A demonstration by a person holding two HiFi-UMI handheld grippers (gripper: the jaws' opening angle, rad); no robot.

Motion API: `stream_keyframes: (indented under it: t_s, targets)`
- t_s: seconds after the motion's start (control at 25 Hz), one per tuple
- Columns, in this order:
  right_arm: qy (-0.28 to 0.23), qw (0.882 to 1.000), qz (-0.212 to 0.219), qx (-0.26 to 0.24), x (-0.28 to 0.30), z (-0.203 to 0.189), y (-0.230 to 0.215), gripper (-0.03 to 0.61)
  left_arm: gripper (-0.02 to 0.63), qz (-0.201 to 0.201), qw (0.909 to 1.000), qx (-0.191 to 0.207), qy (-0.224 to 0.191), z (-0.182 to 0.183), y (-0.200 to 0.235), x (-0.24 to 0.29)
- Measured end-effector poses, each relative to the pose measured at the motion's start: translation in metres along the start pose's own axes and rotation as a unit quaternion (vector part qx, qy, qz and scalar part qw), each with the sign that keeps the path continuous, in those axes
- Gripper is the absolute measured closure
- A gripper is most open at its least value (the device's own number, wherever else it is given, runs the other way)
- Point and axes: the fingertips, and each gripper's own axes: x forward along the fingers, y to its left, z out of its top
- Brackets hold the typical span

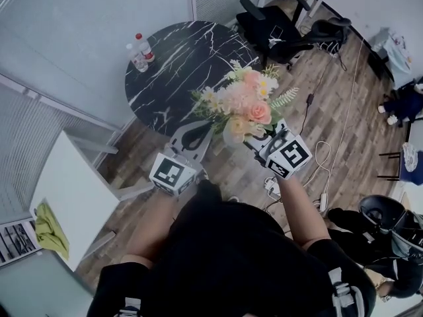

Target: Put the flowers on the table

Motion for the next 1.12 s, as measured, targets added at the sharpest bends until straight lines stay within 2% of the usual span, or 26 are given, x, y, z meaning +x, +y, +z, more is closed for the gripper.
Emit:
stream_keyframes:
  t_s: [0.6, 1.12]
  targets:
    - [0.011, 1.000, -0.014, 0.000, 0.073, -0.006, -0.028, 0.238, 0.601, -0.018, 0.9998, -0.006, 0.001, 0.003, 0.081, 0.016]
    - [0.017, 0.999, -0.038, -0.011, 0.089, -0.008, -0.036, 0.238, 0.601, -0.037, 0.9993, -0.006, -0.007, 0.002, 0.107, 0.020]
